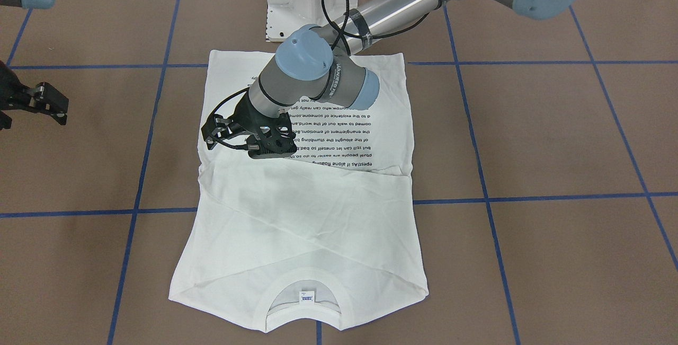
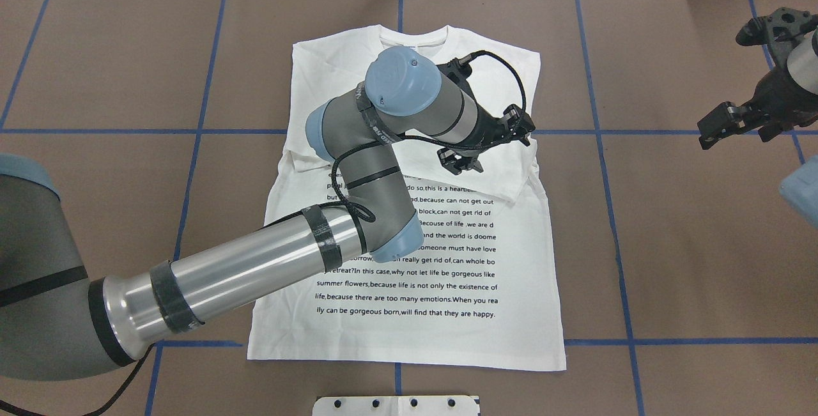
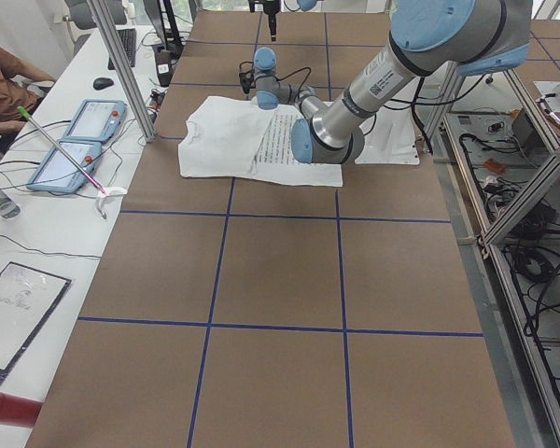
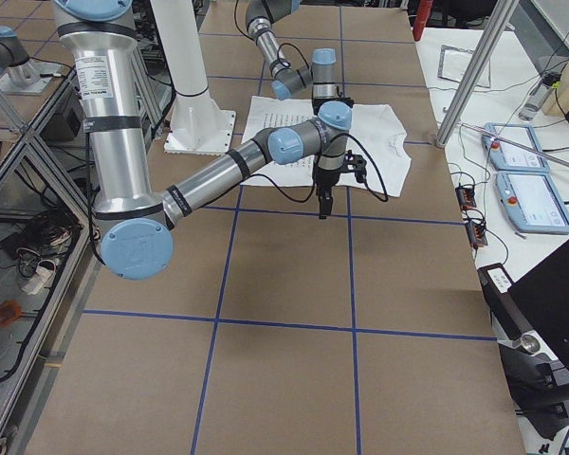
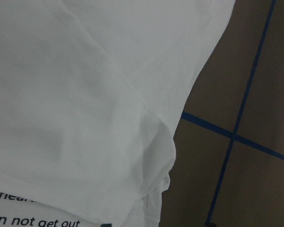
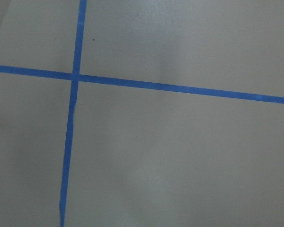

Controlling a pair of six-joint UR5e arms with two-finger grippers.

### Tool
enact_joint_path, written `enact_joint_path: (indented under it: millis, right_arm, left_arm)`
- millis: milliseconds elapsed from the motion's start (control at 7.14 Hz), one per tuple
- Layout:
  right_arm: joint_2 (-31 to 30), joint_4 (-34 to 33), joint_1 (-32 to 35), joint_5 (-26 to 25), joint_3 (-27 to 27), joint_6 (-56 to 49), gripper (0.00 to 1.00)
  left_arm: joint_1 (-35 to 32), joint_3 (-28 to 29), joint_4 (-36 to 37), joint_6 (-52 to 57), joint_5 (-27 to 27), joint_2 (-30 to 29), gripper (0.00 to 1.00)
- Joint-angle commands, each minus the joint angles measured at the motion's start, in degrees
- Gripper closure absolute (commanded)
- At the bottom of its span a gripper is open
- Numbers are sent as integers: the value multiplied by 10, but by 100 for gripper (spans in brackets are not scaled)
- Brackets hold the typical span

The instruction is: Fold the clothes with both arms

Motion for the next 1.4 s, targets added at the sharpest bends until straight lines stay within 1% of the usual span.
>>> enact_joint_path:
  millis: [0,140,280,420,560,840,980,1260]
  right_arm:
    - [-6,91,-29,-1,2,91,0]
    - [-7,137,-67,-7,4,166,0]
    - [-6,153,-101,-17,12,211,0]
    - [-6,154,-140,-42,37,253,0]
    - [-9,154,-177,-54,59,297,0]
    - [-16,154,-280,-132,95,400,0]
    - [-17,154,-328,-164,97,432,0]
    - [-20,155,-441,-253,98,500,0]
  left_arm:
    - [-7,-52,24,25,-3,45,1]
    - [-13,-116,70,51,-3,83,1]
    - [-18,-186,148,90,-3,111,1]
    - [-26,-247,221,127,-3,135,1]
    - [-35,-320,276,170,-3,184,1]
    - [-51,-445,373,252,0,280,1]
    - [-56,-496,400,273,2,321,1]
    - [-70,-556,421,303,12,395,1]
